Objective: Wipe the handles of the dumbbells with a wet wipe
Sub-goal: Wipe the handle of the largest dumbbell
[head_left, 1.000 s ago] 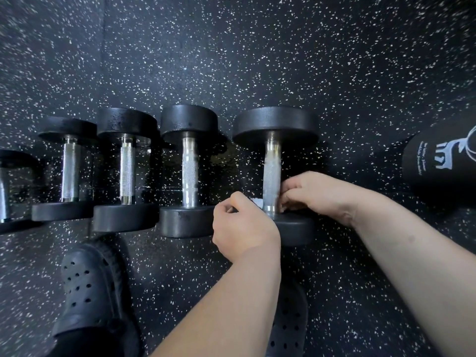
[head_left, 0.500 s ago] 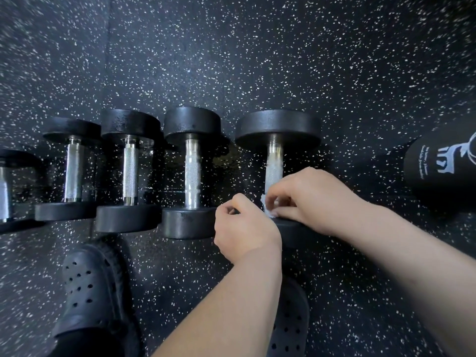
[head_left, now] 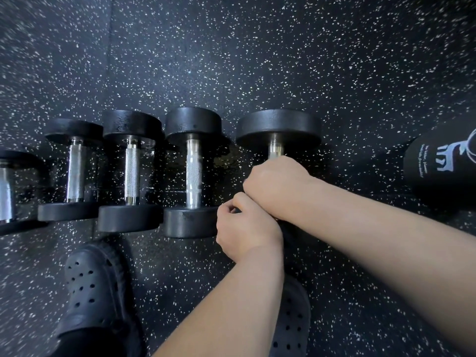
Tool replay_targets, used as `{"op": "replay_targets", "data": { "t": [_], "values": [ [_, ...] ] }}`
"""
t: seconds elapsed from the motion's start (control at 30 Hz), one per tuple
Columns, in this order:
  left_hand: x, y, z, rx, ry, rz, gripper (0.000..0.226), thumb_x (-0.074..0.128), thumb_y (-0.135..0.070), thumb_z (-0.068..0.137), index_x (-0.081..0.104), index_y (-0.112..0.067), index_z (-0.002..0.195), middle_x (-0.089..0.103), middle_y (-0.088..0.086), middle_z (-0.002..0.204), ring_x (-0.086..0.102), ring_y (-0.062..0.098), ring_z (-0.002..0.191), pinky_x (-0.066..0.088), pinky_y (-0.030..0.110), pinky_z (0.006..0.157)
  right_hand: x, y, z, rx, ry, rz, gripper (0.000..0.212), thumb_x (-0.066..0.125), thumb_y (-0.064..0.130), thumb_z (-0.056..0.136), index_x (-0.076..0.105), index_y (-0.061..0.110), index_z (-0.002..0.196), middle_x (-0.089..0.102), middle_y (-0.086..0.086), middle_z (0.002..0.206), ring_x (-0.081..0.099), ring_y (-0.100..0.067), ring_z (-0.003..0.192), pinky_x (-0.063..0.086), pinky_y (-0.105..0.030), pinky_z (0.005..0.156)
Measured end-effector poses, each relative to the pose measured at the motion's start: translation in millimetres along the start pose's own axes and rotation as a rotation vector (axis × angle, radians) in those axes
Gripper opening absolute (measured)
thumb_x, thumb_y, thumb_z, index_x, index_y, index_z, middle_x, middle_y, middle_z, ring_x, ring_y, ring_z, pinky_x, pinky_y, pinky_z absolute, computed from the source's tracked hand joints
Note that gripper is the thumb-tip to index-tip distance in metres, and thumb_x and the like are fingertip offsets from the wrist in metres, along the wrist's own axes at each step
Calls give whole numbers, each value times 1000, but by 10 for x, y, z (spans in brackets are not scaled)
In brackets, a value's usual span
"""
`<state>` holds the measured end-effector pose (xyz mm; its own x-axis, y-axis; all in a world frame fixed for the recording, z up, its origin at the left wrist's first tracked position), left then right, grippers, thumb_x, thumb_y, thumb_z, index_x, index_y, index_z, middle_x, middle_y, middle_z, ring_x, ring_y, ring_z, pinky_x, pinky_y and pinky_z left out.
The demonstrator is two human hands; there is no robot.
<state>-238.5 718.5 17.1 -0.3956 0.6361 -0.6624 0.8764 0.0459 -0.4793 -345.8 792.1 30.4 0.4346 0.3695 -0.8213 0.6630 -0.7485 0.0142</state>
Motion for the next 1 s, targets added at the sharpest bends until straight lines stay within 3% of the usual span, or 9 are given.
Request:
{"op": "replay_targets", "data": {
  "t": [0.07,0.13,0.23,0.33,0.47,0.6,0.7,0.87,1.0],
  "values": [
    [3,-9,4,2,2,8,34,41,-41,97,70,-24,94,66,-6,86,59,28,98,40,37,76,18,-62,-98,-29,-25,39,21,53,11,98,61,26,85,65,2,89,63,-26,82,47,-33,64],
    [6,-5,-2,-8,7,15,31,42,-41,98,68,-26,94,61,-9,82,56,26,94,37,36,77,106,-152,-220,-61,-87,108,13,56,33,100,68,31,100,60,4,83,61,-26,79,47,-33,63],
    [9,4,-23,-17,11,10,30,42,-42,97,68,-26,93,64,-8,83,57,26,90,37,36,75,309,-392,-394,-37,-184,360,23,60,61,96,69,46,111,70,12,96,67,-18,90,51,-33,72],
    [5,12,-28,-15,12,5,32,41,-43,97,68,-27,95,67,-5,89,57,24,88,38,36,75,570,-592,-497,24,-232,839,15,82,50,87,77,46,101,75,20,88,66,-3,78,56,-32,77],
    [12,12,-20,-1,9,10,35,40,-45,96,69,-24,96,69,-4,92,60,23,89,41,38,76,897,-681,-511,102,-213,1330,15,92,28,81,81,31,92,80,6,88,75,-19,84,60,-45,90],
    [24,24,-27,-18,24,8,36,40,-44,96,68,-23,92,67,-4,84,59,20,83,41,38,72,993,-687,-463,70,-145,1409,15,91,19,82,79,21,90,81,0,94,77,-24,94,58,-47,100],
    [26,24,-27,-23,34,4,37,39,-44,95,68,-21,91,66,-3,82,61,22,82,43,38,71,1114,-733,-409,109,-67,1313,15,91,21,82,78,25,88,81,5,91,77,-21,92,56,-48,100],
    [30,-36,-1,6,106,61,37,37,-42,100,66,-19,100,62,-3,85,56,24,84,39,38,75,1116,-801,-438,236,-148,1282,18,93,24,79,77,30,85,81,7,89,77,-19,85,59,-47,93],
    [60,-124,13,103,235,222,36,32,-39,104,58,-15,110,66,8,110,57,30,99,39,39,84,937,-846,-632,311,-203,1258,16,92,29,80,77,31,85,80,10,82,76,-15,81,59,-42,91]
  ]
}}
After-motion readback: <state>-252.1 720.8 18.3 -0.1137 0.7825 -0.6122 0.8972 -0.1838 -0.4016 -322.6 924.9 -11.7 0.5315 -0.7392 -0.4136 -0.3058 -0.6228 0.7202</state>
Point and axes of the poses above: each hand's wrist, its own z-axis towards the middle knuckle, its own x-axis out of the palm, y = z × x, the point moved 10 cm from there along z, towards the middle knuckle
